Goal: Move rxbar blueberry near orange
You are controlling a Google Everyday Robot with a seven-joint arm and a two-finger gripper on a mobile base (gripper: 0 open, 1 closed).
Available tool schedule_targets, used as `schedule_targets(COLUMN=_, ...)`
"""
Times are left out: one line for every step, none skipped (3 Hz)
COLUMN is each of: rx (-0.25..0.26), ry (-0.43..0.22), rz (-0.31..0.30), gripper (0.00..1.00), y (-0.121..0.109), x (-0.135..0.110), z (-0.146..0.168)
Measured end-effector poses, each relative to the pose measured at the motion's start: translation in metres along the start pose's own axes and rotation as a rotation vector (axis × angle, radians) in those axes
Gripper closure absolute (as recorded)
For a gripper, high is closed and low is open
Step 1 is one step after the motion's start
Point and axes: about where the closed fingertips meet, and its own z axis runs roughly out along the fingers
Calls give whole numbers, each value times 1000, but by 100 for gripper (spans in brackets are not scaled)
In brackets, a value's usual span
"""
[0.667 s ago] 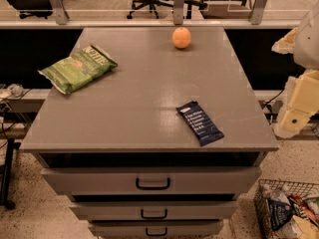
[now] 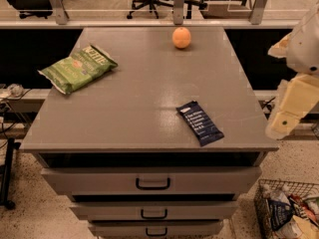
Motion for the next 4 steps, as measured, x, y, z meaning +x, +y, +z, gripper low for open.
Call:
schedule_targets(rx=-2, ry=-35, rz=61, gripper=0, y=-1, x=-13, z=30)
schedule_targets(rx=-5, ry=-69, rz=119, gripper=0, y=-2, x=-28, z=59)
schedule_targets(rx=-18, ry=-109, rz=165, gripper=0, y=-2, x=-46, z=92)
schedule_targets(rx=-40, ry=-133, rz=218, gripper=0, y=-6, x=-54, z=121)
